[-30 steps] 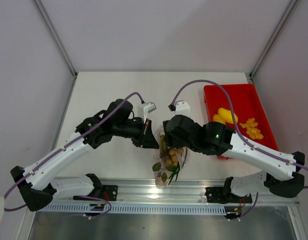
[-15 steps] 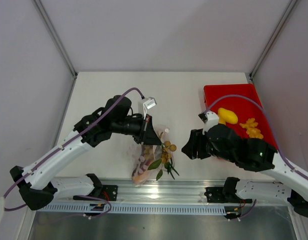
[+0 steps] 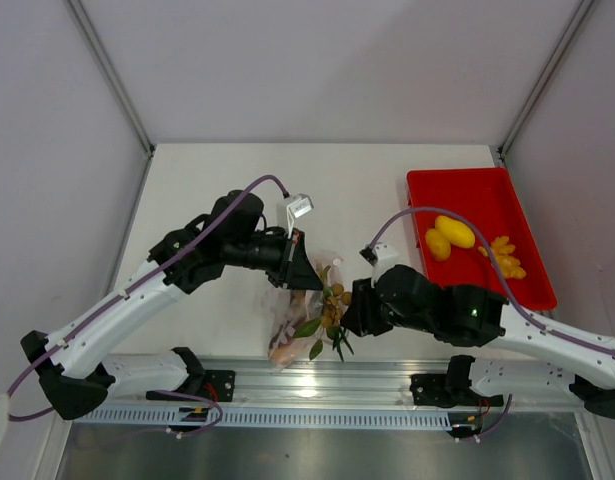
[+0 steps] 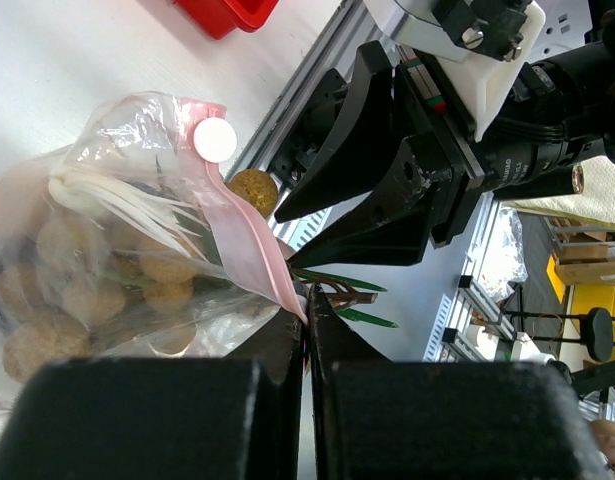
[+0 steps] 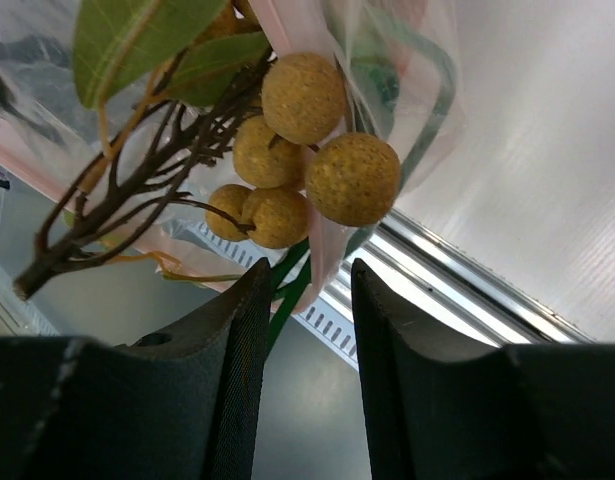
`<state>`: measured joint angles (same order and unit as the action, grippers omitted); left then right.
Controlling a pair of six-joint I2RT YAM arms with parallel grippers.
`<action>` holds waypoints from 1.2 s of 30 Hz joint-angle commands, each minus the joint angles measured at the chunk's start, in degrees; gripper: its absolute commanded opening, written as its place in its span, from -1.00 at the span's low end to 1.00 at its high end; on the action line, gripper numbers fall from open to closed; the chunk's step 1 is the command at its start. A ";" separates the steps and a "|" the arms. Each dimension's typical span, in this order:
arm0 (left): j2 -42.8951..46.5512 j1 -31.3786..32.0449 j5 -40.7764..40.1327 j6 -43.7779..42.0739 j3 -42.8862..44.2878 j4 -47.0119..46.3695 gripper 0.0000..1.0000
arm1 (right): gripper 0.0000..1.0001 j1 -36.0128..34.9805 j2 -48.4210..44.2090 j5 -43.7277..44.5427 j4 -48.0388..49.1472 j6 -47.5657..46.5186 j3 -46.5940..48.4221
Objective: Place the food in the zip-top bag and seal the zipper
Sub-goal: Place the fake fruit in the zipper food storage bag, then adjust the zipper food storage bag at the center of the board.
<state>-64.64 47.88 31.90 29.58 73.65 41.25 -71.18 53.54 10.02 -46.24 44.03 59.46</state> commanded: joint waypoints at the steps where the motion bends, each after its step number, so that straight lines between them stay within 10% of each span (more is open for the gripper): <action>1: 0.92 0.29 1.50 0.65 2.55 -2.06 -0.99 | -0.20 -0.63 0.69 0.79 4.05 0.79 0.04; 17: 1.36 0.29 2.29 0.56 2.29 -2.32 -0.99 | -0.28 -3.27 7.63 13.00 0.36 2.37 -2.33; 27: 1.97 0.29 2.73 0.39 0.80 -2.40 -0.99 | -0.67 -2.92 6.84 21.09 2.29 -0.43 0.65; 36: 2.68 0.29 3.61 0.48 0.09 -2.76 -0.99 | -0.42 0.60 7.98 17.05 8.09 -6.41 0.39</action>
<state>-63.81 47.88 33.32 29.56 73.52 41.21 -70.98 61.25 26.22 -41.80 40.18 57.78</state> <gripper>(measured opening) 0.005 0.284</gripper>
